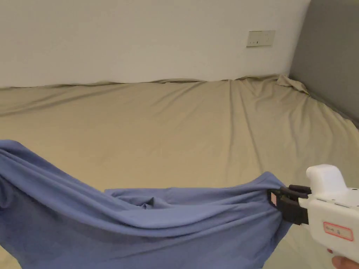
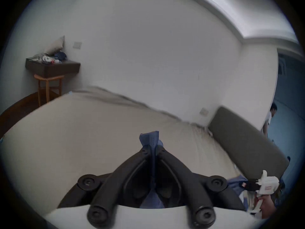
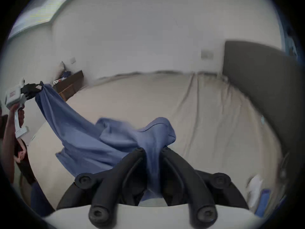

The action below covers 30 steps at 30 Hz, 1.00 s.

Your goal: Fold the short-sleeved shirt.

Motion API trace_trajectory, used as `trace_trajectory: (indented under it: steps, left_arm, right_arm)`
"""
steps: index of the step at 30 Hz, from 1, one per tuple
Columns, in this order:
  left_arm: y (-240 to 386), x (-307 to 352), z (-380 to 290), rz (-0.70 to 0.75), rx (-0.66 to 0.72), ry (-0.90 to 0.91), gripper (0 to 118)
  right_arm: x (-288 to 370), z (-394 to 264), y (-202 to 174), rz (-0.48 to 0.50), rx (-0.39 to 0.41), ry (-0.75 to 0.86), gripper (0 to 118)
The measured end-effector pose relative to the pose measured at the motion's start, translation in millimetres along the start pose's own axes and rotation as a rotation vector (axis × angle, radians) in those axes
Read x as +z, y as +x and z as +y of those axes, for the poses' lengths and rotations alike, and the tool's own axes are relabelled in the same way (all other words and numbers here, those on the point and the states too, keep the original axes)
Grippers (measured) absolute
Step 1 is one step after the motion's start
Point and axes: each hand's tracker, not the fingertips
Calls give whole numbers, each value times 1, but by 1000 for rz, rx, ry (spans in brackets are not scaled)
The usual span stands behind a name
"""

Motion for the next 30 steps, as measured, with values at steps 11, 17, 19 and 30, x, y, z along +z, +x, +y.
trace_trajectory:
  steps: [11, 17, 19, 30]
  left_arm:
    - [30, -11, 149, 42, 11, 131, 0]
    - [68, -40, 208, 41, -21, 113, 0]
    - [77, -54, 223, 66, -66, 72, 0]
    - [86, -122, 251, 132, -104, 0, 0]
  right_arm:
    - [44, 235, 36, -239, 142, 153, 12]
    - [24, 333, 32, -303, 100, 118, 12]
    - [20, 355, 24, -314, 103, 108, 12]
    - [-30, 402, -2, -412, 169, 81, 12]
